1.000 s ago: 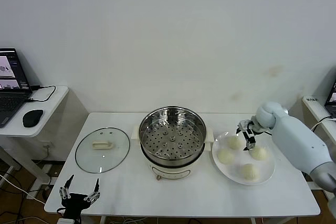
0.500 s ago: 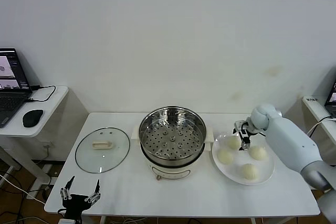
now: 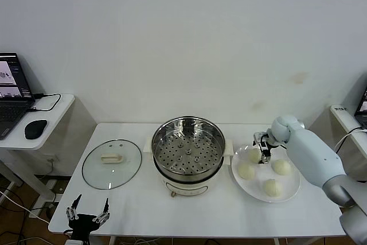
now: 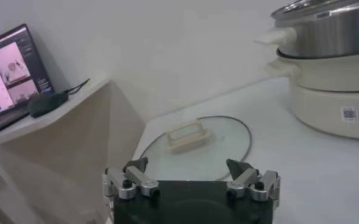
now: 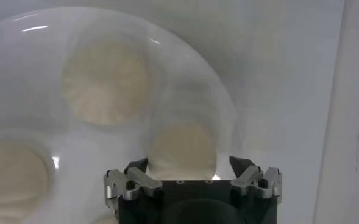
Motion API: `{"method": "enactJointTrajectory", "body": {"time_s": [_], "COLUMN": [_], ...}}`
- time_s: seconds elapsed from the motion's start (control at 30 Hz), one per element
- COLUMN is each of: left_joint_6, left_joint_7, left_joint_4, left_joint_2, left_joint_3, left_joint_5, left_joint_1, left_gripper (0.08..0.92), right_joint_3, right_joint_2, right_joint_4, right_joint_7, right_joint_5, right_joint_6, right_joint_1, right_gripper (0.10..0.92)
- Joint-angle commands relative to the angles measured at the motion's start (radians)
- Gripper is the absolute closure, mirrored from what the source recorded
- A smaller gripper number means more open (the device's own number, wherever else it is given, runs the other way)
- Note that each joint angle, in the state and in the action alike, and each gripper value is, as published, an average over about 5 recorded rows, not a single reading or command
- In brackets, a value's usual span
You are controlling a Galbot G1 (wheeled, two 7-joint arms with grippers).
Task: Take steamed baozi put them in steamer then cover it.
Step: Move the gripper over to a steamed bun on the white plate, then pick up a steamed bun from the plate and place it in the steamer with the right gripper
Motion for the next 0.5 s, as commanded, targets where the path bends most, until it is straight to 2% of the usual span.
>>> {"method": "enactJointTrajectory", "body": {"time_s": [0.03,0.27,0.5], "left_joint_6": [0.001,0.002,0.002], "left_joint_7": [0.000,0.000,-0.001], "left_joint_4": [0.003,-0.003,-0.003], "left_joint_2": [0.000,-0.004,-0.008], "left_joint_3": [0.001,0.004,0.018], "left_joint_5": [0.003,0.003,0.006], "left_joint_1": [-0.003,-0.012,-0.021], "left_gripper": [0.177,0.177,0.177], "right_joint_3": [0.002,0.003,-0.047], "right_joint_2": [0.007,-0.030,-0.133], "right_joint_4": [-0.013,0.032,0.183], "right_joint_7": [0.004,-0.011,-0.047], "right_joint_5": [-0.001,0.029,0.146], "right_joint_6": [-0.001,-0.008,-0.045], "right_joint_1": [-0.001,0.006,0.079], "right_gripper": [0.241,0.367,0.396]}}
